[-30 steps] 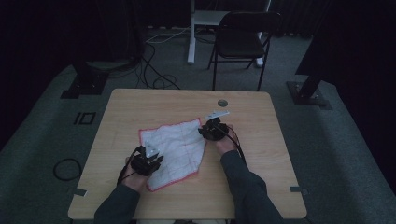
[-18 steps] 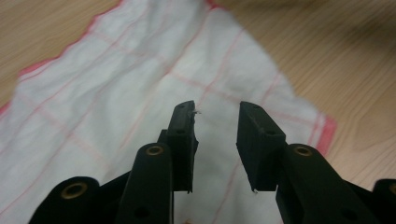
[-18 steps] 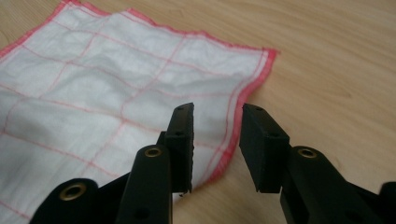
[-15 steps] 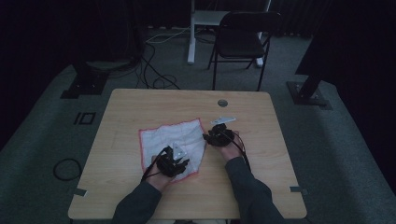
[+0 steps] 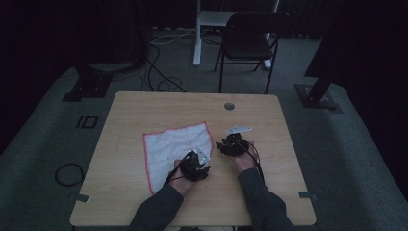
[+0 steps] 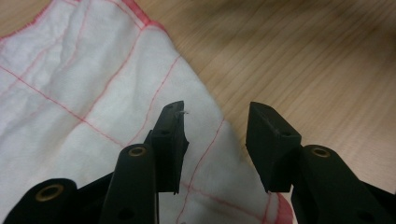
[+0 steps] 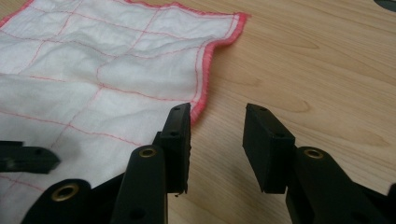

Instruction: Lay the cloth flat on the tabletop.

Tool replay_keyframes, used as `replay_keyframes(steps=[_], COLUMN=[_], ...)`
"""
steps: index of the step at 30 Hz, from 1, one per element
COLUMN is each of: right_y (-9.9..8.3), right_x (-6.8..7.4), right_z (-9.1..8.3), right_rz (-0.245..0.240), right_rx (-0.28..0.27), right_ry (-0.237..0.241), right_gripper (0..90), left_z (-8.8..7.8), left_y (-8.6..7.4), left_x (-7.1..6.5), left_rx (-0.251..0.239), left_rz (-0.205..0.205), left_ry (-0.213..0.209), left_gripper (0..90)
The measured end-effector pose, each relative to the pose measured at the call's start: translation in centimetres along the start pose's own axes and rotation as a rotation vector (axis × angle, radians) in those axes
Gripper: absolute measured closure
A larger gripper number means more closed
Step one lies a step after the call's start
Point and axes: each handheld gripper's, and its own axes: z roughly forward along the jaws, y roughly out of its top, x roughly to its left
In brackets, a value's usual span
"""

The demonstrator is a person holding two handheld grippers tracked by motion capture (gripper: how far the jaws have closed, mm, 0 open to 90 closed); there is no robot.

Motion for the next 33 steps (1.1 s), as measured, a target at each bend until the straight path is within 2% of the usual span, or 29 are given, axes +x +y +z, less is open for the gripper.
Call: replay_keyframes(steps=[5,10,13,15,18,24,26,29,33], right_y=[-0.3,-0.5,-0.5,-0.5,-0.5,-0.6,-0.5,-0.5,-0.6], right_x=[-0.3,-0.1,0.1,0.3,0.5,0.7,1.0,1.5,2.5], right_z=[-0.2,-0.1,-0.1,0.0,0.0,0.0,0.1,0.3,0.6], right_rz=[0.003,0.004,-0.004,-0.007,-0.023,-0.036,-0.044,-0.056,-0.078], right_rx=[-0.001,0.001,0.000,0.000,0.009,0.008,0.007,0.008,0.012], right_ry=[-0.003,0.001,0.006,0.005,-0.002,0.003,0.009,0.018,0.038], right_gripper=[61.6,61.4,61.4,61.2,61.0,60.6,60.6,60.4,60.3], left_z=[0.6,0.3,-0.3,-0.9,-1.9,-3.0,-3.1,-3.0,-2.5], left_y=[-0.2,-0.1,0.0,0.0,-0.2,-1.3,-1.8,-2.7,-3.8], left_x=[0.1,0.3,0.5,1.0,2.2,5.3,6.3,7.4,8.2], left_rx=[0.019,0.029,0.016,-0.005,-0.038,-0.081,-0.079,-0.058,-0.029], left_rz=[-0.012,-0.014,-0.016,-0.037,-0.091,-0.223,-0.257,-0.283,-0.310], left_ry=[0.015,0.003,-0.018,-0.034,-0.055,-0.047,-0.028,-0.002,0.017], left_gripper=[60.1,80.6,83.9,84.3,84.6,84.7,84.7,84.9,84.5])
